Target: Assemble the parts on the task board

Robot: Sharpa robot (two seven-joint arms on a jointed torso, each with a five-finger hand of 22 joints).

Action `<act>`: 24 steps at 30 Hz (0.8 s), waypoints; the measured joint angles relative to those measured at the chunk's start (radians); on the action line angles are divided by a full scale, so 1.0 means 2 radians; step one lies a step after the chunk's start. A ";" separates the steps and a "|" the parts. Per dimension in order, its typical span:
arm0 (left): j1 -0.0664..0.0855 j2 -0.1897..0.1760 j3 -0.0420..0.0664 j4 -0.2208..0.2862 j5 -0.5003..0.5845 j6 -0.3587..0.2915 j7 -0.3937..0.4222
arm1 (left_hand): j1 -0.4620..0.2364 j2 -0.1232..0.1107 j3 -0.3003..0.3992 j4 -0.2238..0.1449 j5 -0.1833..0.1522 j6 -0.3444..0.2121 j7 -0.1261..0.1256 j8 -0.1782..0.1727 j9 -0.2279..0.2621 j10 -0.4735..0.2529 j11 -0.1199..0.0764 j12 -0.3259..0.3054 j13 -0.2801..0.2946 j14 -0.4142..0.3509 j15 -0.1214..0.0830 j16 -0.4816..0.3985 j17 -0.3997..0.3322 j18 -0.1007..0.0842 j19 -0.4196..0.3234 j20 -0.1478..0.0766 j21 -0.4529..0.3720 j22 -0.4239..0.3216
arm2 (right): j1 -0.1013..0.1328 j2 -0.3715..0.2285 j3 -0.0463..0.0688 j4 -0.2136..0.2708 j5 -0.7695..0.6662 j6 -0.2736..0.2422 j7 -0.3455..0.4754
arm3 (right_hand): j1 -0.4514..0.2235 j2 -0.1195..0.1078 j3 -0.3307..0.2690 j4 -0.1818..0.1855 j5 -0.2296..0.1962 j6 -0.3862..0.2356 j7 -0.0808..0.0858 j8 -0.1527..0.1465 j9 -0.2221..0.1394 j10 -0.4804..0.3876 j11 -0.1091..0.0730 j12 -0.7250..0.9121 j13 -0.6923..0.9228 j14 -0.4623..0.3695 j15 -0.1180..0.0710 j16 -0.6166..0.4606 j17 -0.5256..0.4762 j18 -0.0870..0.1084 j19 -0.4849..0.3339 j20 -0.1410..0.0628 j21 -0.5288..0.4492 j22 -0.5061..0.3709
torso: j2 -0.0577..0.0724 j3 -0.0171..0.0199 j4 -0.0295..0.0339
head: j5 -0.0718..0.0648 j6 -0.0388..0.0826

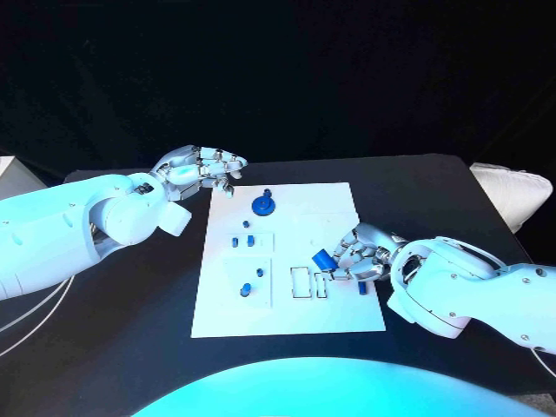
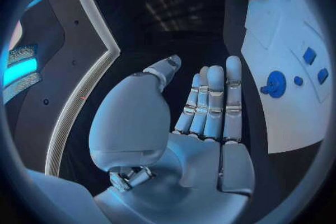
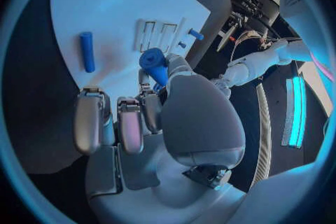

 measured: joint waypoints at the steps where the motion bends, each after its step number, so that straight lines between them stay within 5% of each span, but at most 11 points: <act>1: 0.000 0.000 0.000 0.000 0.000 0.000 0.000 | 0.000 0.000 0.000 0.000 0.000 0.000 0.000 0.000 0.000 0.000 0.000 0.000 0.000 0.000 0.000 0.000 0.000 0.000 0.000 0.000 0.000 0.000 | 0.000 0.004 0.000 -0.002 0.003 0.001 0.000 | 0.000 0.000 0.002 0.001 -0.004 0.000 0.000 0.000 0.000 0.000 0.000 -0.002 0.000 0.000 0.000 0.000 0.000 0.000 0.000 0.000 0.000 0.000 | 0.000 0.0002 0.0000 | 0.000 0.000; 10: 0.000 0.001 0.000 0.001 -0.002 0.004 -0.003 | 0.002 0.002 0.000 0.000 0.000 0.000 0.000 0.000 0.000 -0.002 0.002 0.000 0.000 0.000 0.000 0.000 0.000 0.000 0.000 0.000 0.000 0.001 | -0.002 0.043 -0.001 -0.025 0.026 0.020 -0.002 | -0.029 -0.001 0.011 0.001 -0.043 0.005 0.004 0.003 -0.002 -0.002 -0.002 -0.016 0.000 0.000 0.000 0.000 0.000 0.000 0.000 0.000 -0.011 0.000 | 0.001 0.0009 0.0002 | 0.002 0.000; 24: 0.000 0.001 0.000 0.002 -0.004 0.009 -0.006 | 0.002 0.002 0.000 0.000 0.000 0.000 0.000 0.000 0.000 -0.002 0.002 0.000 0.000 0.000 0.000 0.000 0.000 0.000 0.000 0.000 0.000 0.000 | -0.007 0.060 -0.002 -0.034 0.033 0.044 -0.010 | -0.049 0.000 0.012 0.001 -0.049 0.010 0.001 0.009 -0.002 -0.003 -0.003 -0.017 0.000 0.002 -0.002 0.000 0.000 0.000 0.000 0.000 -0.013 0.000 | 0.001 0.0012 -0.0002 | 0.003 0.000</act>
